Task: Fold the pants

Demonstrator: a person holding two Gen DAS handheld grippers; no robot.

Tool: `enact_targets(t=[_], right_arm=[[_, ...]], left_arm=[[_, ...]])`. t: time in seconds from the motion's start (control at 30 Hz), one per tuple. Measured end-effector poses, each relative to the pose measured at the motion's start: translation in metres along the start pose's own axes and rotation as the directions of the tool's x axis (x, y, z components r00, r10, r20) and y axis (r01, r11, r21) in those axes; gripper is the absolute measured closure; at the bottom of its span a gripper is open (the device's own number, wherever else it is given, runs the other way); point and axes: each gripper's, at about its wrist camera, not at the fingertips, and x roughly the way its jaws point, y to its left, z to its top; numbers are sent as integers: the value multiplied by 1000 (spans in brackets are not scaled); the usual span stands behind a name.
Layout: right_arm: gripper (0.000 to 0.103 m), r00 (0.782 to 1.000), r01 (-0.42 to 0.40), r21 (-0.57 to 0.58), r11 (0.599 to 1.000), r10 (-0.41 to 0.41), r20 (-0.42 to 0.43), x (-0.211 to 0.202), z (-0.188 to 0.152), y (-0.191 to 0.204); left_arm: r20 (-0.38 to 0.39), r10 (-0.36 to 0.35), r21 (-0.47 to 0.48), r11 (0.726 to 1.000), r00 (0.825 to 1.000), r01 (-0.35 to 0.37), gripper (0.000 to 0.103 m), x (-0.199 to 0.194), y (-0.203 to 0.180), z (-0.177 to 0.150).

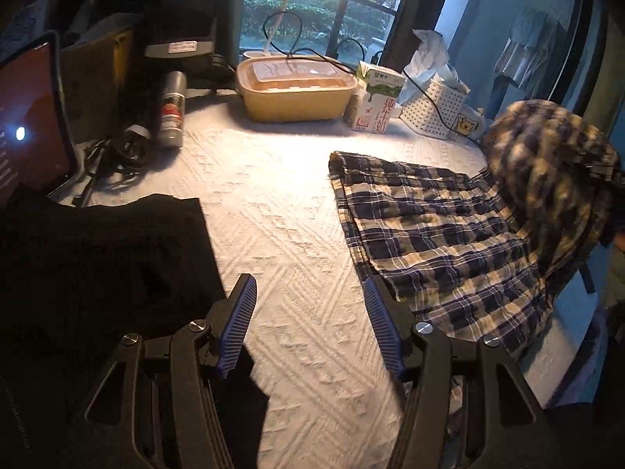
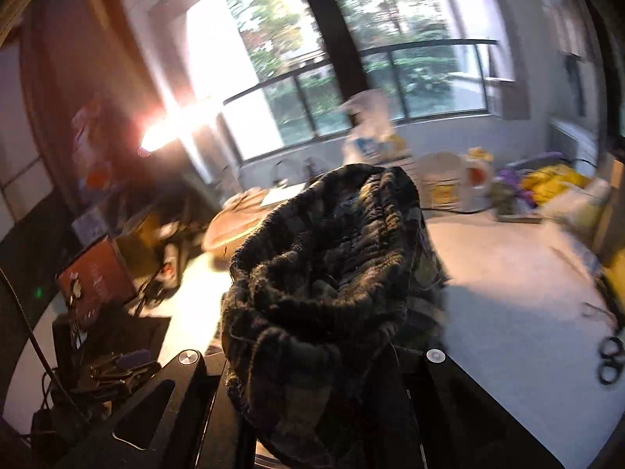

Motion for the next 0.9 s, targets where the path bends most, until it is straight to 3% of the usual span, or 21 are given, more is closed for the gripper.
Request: enact_targets(t=[0.17,0.3,0.5,0.53,0.6,0.67,0.7,0.9], right_arm=[[94,994,-46,-68,997,39,-107,53,-12,47],[94,974,-98,-120,988,71,-214,93,-35,87],[93,951,-79,-236,968,3,-308,120,-59,126],[90,948,-82,-246,966,-1,-317,123,-60,128],[73,942,-105,-257,961,13,-334,125,-62,133],[27,941,-141,-245,959,53,-336,122,-61,133],[20,941,-175,-241,954,90,-326,118,-61,136],[19,943,-232,-276,933,146,-300,97,-62,142]], left_arm=[[21,-6,8,1000,1000,5,45,-14,7,-4],[20,-5,-6,1000,1000,5,45,-18,16,-9],[31,2,-39,999,1000,0,45,-23,26,-14],[31,3,-42,999,1000,-2,45,-23,26,-14],[28,4,-42,999,1000,-3,45,-22,26,-14],[27,8,-39,999,1000,-7,45,-22,25,-13],[27,10,-38,999,1000,-9,45,-22,24,-12],[23,27,-36,999,999,-26,45,-24,18,-8]])
